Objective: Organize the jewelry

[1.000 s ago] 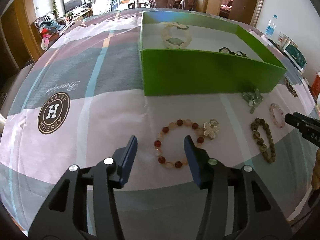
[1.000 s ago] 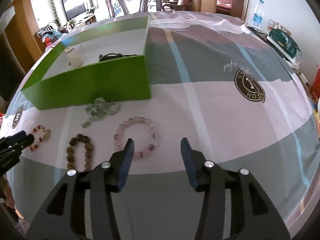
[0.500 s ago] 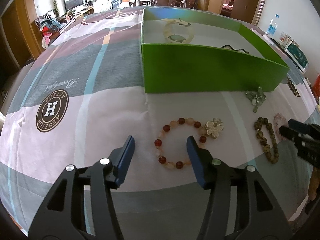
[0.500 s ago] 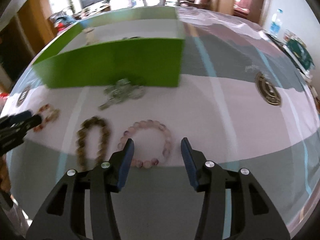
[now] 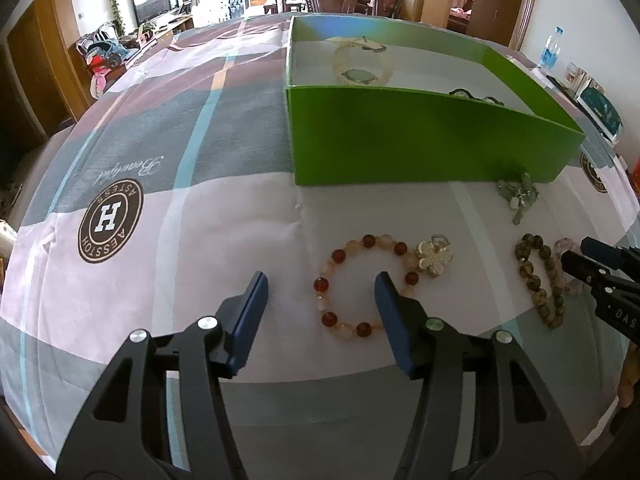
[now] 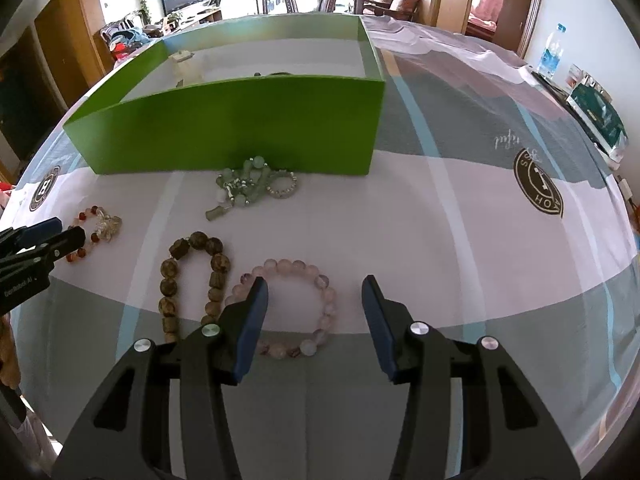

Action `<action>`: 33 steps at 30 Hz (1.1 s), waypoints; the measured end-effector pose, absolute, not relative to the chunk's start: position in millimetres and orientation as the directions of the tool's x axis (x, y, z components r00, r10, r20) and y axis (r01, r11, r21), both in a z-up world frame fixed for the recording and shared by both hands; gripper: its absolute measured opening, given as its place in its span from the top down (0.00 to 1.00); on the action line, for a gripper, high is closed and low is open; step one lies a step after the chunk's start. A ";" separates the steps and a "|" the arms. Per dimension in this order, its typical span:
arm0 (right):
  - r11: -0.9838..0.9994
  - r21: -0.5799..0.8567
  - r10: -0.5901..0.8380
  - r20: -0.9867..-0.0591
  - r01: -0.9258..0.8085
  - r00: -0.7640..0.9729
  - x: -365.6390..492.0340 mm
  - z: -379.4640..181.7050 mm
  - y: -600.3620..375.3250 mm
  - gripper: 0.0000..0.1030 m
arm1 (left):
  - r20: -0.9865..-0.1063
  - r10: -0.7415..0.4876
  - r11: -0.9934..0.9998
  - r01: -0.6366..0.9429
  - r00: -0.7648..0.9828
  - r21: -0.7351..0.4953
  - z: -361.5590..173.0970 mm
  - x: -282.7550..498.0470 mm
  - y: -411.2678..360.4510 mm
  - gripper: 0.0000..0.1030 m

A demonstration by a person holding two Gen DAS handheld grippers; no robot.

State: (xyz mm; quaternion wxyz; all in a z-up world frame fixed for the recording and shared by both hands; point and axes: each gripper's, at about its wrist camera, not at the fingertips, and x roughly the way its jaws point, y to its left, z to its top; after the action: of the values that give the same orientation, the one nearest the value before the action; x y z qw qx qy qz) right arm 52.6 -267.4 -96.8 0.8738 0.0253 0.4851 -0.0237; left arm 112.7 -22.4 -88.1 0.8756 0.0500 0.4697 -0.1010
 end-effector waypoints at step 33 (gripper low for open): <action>0.998 0.017 -0.016 -0.820 0.053 0.572 49.1 -98.8 -257.3 0.65 | -0.824 -0.140 0.966 0.258 0.550 0.008 -85.4 102.2 -37.5 0.60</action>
State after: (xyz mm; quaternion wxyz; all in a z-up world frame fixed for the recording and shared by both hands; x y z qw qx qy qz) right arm 49.1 -257.3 -98.8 0.8863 0.0197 0.4623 -0.0194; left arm 102.2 -37.5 -85.4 0.8779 0.0641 0.4608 -0.1133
